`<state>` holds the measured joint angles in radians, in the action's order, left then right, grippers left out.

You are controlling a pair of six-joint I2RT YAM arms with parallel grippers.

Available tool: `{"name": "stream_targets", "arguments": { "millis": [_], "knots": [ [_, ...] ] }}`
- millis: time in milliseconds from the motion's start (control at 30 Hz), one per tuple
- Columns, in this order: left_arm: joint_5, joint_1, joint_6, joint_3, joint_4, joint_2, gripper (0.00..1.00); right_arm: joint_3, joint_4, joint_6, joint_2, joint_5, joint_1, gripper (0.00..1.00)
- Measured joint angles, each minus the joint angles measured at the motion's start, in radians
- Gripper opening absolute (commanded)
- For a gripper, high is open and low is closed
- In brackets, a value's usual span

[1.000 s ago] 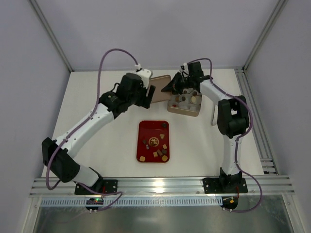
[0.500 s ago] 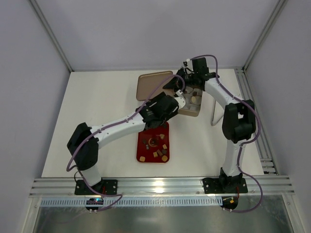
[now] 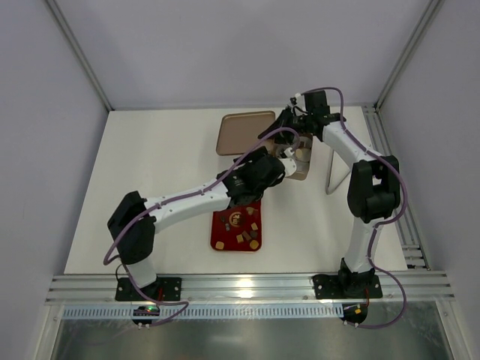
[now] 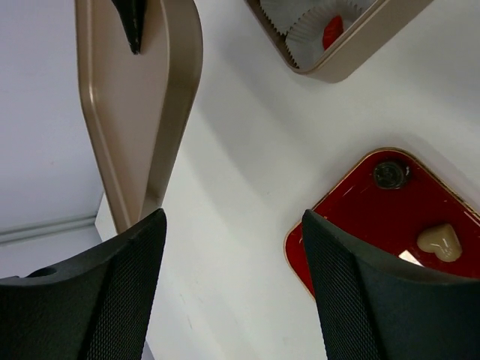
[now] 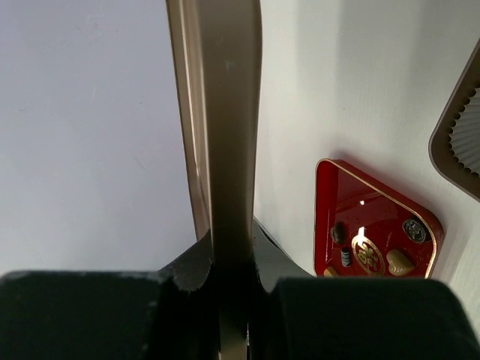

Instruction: Pack the chocolate

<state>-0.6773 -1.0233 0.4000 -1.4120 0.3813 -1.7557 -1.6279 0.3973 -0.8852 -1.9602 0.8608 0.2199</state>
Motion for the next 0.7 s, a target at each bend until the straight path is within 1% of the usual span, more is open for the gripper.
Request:
{"name": "stream_targets", "arguments": {
  "millis": [167, 333, 533, 700],
  "knots": [
    [0.008, -0.037, 0.002, -0.037, 0.017, 0.045, 0.75, 0.000, 0.027, 0.016, 0.000, 0.007, -0.006, 0.04],
    [-0.032, -0.046, 0.063, -0.084, 0.003, 0.047, 0.77, 0.000, 0.056, 0.026, -0.005, 0.007, -0.008, 0.04],
    [-0.063, -0.041, 0.131, -0.091, 0.001, -0.032, 0.76, -0.003, 0.087, 0.042, -0.006, 0.008, -0.008, 0.04],
    [-0.066, -0.032, 0.156, -0.091, 0.001, -0.093, 0.75, -0.006, 0.109, 0.057, -0.006, 0.019, -0.008, 0.04]
  ]
}}
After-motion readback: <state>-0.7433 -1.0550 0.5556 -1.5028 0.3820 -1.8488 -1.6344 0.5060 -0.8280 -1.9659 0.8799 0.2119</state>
